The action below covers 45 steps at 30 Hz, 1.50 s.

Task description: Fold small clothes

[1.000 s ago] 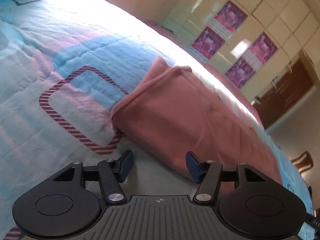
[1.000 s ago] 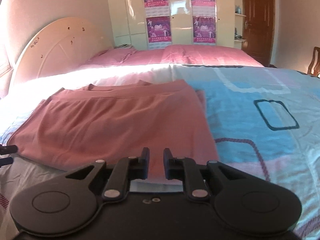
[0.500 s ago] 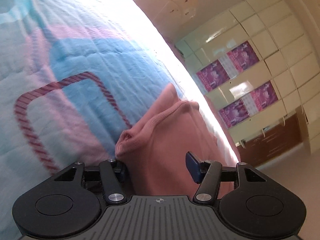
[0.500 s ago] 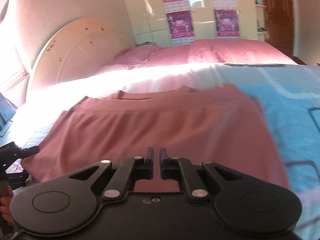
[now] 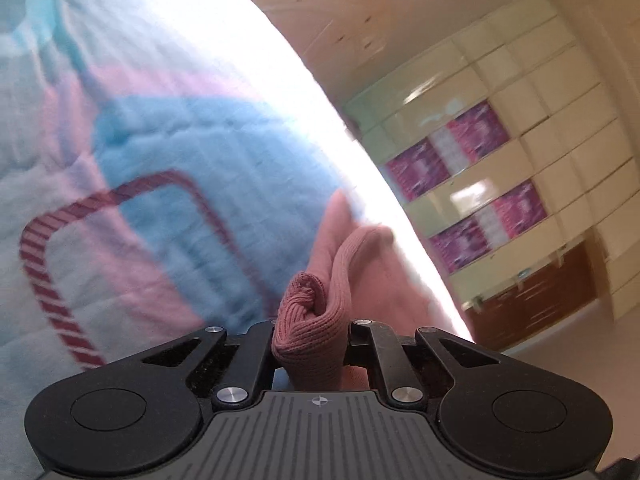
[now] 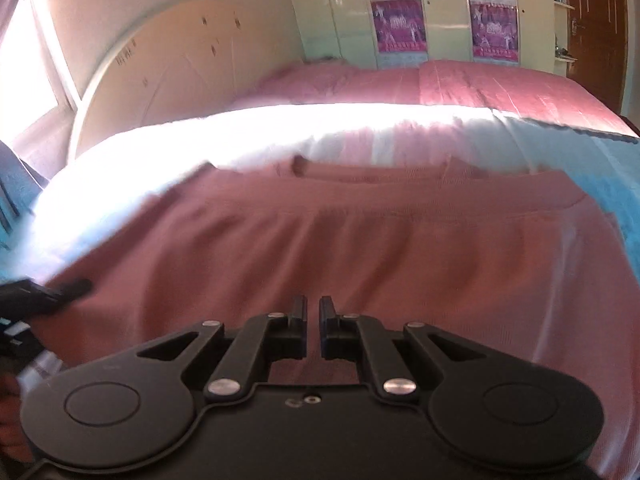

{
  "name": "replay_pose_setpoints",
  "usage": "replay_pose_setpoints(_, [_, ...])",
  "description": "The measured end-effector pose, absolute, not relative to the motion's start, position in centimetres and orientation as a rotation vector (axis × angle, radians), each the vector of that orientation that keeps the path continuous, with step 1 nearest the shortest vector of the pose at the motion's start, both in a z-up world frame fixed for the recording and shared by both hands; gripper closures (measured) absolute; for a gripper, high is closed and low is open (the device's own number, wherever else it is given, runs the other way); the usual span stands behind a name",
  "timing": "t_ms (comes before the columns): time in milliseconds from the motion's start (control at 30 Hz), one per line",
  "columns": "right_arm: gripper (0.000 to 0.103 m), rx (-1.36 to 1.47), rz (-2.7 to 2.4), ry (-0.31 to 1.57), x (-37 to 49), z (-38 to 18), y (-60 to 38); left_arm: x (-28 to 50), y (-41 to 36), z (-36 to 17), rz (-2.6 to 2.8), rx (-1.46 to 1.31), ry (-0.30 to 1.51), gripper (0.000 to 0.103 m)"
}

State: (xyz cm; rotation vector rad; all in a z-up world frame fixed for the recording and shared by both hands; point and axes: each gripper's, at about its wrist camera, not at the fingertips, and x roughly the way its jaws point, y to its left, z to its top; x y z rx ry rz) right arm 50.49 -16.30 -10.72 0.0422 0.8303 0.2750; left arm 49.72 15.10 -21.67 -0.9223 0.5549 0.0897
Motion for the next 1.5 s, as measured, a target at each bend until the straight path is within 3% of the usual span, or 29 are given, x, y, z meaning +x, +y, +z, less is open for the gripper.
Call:
replay_pose_setpoints(200, [0.103, 0.037, 0.266, 0.863, 51.0, -11.9, -16.3, 51.5, 14.9, -21.3, 0.08, -0.943, 0.557, 0.094])
replay_pose_setpoints(433, [0.103, 0.111, 0.294, 0.871, 51.6, -12.1, -17.4, 53.3, 11.6, -16.3, 0.011, -0.813, 0.527, 0.094])
replay_pose_setpoints(533, [0.093, 0.274, 0.276, 0.817, 51.1, -10.5, -20.6, 54.5, 8.6, -14.1, -0.045, -0.727, 0.543, 0.094])
replay_pose_setpoints(833, [0.093, 0.53, 0.097, 0.691, 47.3, -8.0, -35.9, 56.3, -7.8, -7.4, -0.284, -0.523, 0.569, 0.094])
replay_pose_setpoints(1000, [0.093, 0.603, 0.061, 0.693, 45.2, -8.4, -41.3, 58.4, -19.4, -10.6, -0.419, -0.413, 0.79, 0.093])
replay_pose_setpoints(1033, [0.091, 0.621, 0.058, 0.699, 44.9, -8.8, -42.1, 58.8, -21.5, -11.9, -0.432, -0.367, 0.862, 0.087])
replay_pose_setpoints(1100, [0.067, 0.672, 0.079, 0.709, 44.7, -9.5, -43.5, 58.4, -23.3, -11.9, -0.433, -0.302, 0.871, 0.056])
replay_pose_setpoints(1167, [0.047, 0.686, 0.103, 0.72, 44.6, -9.7, -43.9, 57.7, -22.5, -9.5, -0.496, -0.309, 0.848, 0.04])
replay_pose_setpoints(1233, [0.052, 0.673, 0.149, 0.703, 44.7, -9.5, -43.9, 56.9, -19.9, -6.8, -0.503, -0.325, 0.779, 0.04])
replay_pose_setpoints(1267, [0.06, 0.68, 0.177, 0.717, 45.1, -9.6, -43.7, 56.8, -18.2, -5.6, -0.477, -0.308, 0.729, 0.04])
replay_pose_setpoints(1500, [0.062, 0.624, 0.297, 0.843, 48.3, -11.4, -40.2, 62.5, -7.6, -6.1, -0.167, -0.249, 0.688, 0.04])
